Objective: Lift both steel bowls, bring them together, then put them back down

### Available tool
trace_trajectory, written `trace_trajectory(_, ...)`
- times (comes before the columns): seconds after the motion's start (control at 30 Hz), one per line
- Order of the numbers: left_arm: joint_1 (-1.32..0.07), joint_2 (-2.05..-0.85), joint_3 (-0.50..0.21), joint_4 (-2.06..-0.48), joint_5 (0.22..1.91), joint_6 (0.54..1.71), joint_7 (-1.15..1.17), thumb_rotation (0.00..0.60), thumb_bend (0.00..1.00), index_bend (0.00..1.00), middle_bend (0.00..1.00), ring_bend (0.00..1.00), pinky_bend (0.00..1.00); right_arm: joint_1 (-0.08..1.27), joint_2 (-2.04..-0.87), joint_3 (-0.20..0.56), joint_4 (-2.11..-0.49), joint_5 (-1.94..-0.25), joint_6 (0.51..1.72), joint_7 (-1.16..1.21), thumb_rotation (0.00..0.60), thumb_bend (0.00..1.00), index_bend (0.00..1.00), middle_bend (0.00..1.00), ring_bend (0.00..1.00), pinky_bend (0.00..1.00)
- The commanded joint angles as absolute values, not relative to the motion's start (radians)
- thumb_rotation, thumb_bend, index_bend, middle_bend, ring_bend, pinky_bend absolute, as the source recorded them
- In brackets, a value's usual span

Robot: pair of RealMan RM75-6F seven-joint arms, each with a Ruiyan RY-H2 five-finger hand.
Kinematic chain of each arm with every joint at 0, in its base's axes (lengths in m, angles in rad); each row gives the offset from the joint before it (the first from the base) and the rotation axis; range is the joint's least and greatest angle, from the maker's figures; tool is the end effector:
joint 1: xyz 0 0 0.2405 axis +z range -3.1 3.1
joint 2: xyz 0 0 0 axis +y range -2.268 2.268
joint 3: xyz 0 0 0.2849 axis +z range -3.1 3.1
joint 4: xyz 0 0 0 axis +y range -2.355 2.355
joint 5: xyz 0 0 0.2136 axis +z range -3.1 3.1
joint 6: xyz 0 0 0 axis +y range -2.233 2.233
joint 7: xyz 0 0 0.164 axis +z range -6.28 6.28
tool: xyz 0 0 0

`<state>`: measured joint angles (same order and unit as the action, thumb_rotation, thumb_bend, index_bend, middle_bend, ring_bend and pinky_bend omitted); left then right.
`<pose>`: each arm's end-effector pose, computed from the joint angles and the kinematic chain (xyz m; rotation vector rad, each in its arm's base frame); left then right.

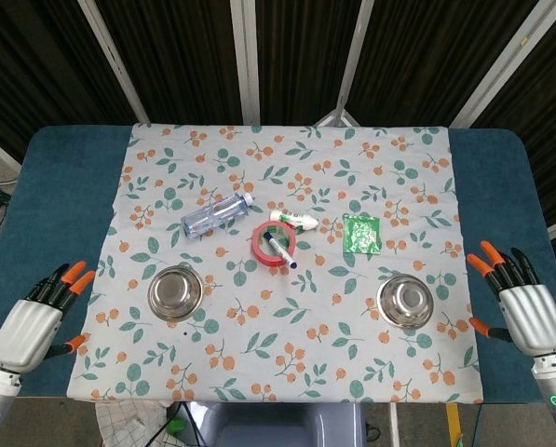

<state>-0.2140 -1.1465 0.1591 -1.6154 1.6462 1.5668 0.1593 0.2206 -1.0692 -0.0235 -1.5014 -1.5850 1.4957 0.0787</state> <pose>-0.3023 0.1963 0.1331 -1.6859 -0.7332 -0.9042 -0.3281 -0.2357 0.1828 1.5792 -0.7587 0.9398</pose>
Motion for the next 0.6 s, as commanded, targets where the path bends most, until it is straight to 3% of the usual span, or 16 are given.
trace_trajectory(0.03, -0.180, -1.185, 0.150, -1.570, 1.653, 1.610, 0.171, 0.600, 0.00, 0.10, 0.00, 0.00, 0.18, 0.183, -1.090, -0.052, -1.480, -1.613, 1.526, 0.028, 0.600, 0.08, 0.18, 0.04, 0.12, 0.00)
trace_trajectory(0.2, -0.151, -1.234, 0.114, -1.509, 1.670, 1.677, 0.212, 0.600, 0.00, 0.09, 0.00, 0.00, 0.17, 0.159, -1.101, -0.050, -1.472, -1.609, 1.542, -0.044, 0.600, 0.08, 0.18, 0.04, 0.10, 0.00)
trace_trajectory(0.6, -0.125, -1.239, 0.090, -1.500, 1.659, 1.677, 0.205, 0.600, 0.00, 0.09, 0.00, 0.00, 0.17, 0.132, -1.099, -0.025, -1.494, -1.576, 1.552, -0.060, 0.600, 0.08, 0.18, 0.04, 0.10, 0.00)
